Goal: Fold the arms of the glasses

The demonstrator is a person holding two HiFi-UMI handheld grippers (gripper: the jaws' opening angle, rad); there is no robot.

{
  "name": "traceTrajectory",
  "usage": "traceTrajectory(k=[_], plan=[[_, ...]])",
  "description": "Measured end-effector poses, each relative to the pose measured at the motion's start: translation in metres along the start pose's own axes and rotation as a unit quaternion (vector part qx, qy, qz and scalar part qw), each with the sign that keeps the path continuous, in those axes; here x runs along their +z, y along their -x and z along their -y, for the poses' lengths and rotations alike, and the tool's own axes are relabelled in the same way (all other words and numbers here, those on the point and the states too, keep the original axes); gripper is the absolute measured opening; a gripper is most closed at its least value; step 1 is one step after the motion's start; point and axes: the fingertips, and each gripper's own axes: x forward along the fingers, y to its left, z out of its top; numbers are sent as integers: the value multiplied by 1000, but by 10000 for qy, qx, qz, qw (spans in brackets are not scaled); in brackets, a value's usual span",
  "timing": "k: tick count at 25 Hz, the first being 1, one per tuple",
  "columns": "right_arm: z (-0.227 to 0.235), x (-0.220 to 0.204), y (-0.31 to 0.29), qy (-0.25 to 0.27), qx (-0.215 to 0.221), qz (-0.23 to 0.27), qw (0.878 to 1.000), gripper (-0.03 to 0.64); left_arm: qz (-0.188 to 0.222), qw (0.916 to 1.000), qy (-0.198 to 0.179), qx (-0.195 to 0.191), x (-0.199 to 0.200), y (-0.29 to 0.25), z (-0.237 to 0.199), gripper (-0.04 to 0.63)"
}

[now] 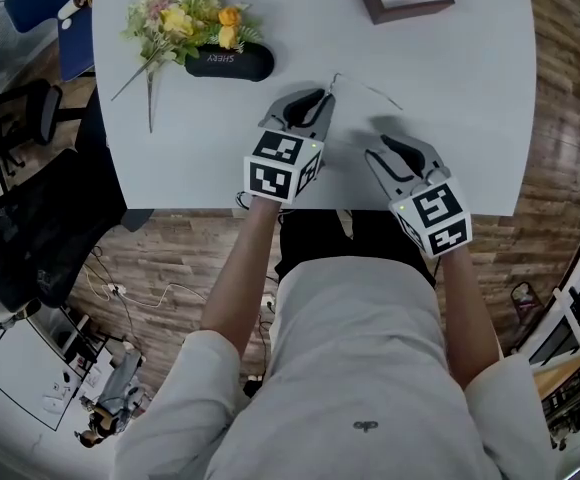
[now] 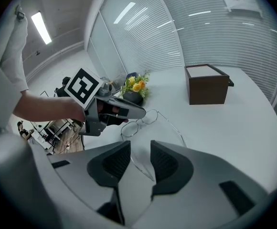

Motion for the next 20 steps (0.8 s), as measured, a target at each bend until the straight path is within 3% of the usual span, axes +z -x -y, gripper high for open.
traceTrajectory(k=[20], plan=[[-8,-26,-16,422,102,-485,9979,146,11,10000,43,26,-3,-4,1,28]])
